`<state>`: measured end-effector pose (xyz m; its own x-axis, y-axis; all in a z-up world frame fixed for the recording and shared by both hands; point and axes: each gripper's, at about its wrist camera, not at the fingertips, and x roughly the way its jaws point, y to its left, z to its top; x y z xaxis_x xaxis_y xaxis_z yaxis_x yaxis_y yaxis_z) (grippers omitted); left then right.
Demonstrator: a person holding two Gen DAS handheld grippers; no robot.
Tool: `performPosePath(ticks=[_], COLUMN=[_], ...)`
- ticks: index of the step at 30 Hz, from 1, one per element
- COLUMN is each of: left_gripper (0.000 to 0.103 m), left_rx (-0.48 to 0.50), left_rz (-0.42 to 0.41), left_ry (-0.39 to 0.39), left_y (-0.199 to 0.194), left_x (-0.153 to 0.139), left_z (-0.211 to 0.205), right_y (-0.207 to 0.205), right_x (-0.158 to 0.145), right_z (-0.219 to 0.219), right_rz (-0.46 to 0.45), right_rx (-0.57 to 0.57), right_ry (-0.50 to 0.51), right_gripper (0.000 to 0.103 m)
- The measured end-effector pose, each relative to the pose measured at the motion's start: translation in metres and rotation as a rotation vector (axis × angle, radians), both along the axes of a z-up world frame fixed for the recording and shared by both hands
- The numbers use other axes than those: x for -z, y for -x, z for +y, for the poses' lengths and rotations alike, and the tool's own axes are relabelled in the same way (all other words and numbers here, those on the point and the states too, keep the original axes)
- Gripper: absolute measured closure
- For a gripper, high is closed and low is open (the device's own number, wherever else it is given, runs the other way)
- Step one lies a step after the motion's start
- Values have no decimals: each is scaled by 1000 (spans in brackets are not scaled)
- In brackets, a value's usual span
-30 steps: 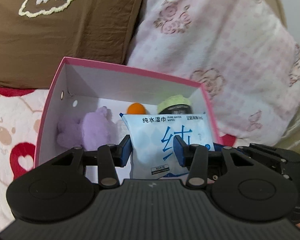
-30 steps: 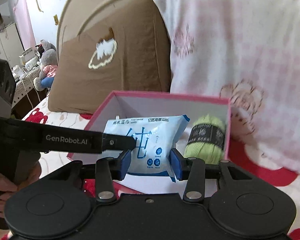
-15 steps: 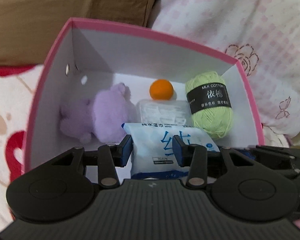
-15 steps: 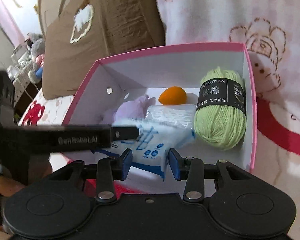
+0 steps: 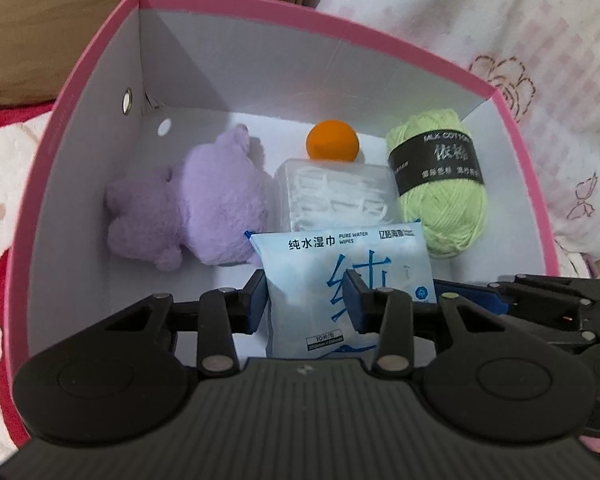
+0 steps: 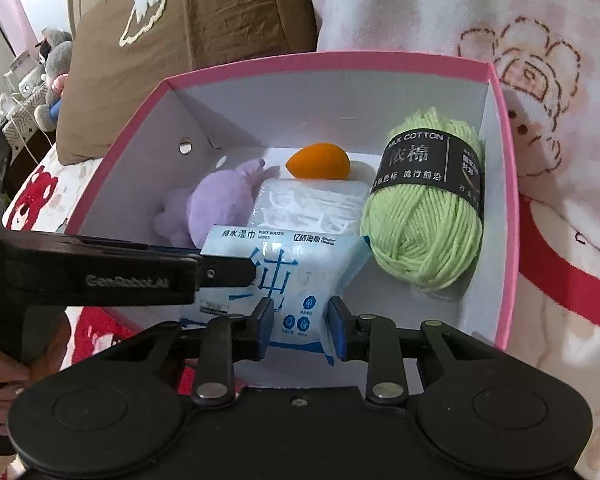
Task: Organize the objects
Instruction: 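Lower the wipes pack into the box beside the plush and open the left tool, then withdraw the left tool from the pink box toward the small white packet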
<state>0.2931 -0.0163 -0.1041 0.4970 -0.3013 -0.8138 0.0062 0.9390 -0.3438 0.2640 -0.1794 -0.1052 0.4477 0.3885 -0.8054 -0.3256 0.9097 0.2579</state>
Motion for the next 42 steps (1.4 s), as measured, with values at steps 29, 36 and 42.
performPosePath(ticks=[29, 36, 42], left_gripper=[57, 57, 57], left_rx=[-24, 0, 30], left_rz=[-57, -52, -56], left_ry=[-2, -34, -31], left_y=[39, 55, 75], left_x=[-63, -87, -109], left_z=[25, 20, 14], right_y=[32, 49, 68], right_x=[-37, -63, -88], right_z=[-15, 5, 9], right_rz=[-57, -126, -165], right_rx=[75, -30, -68], right_ry=[-58, 17, 15], right_gripper=[66, 65, 60])
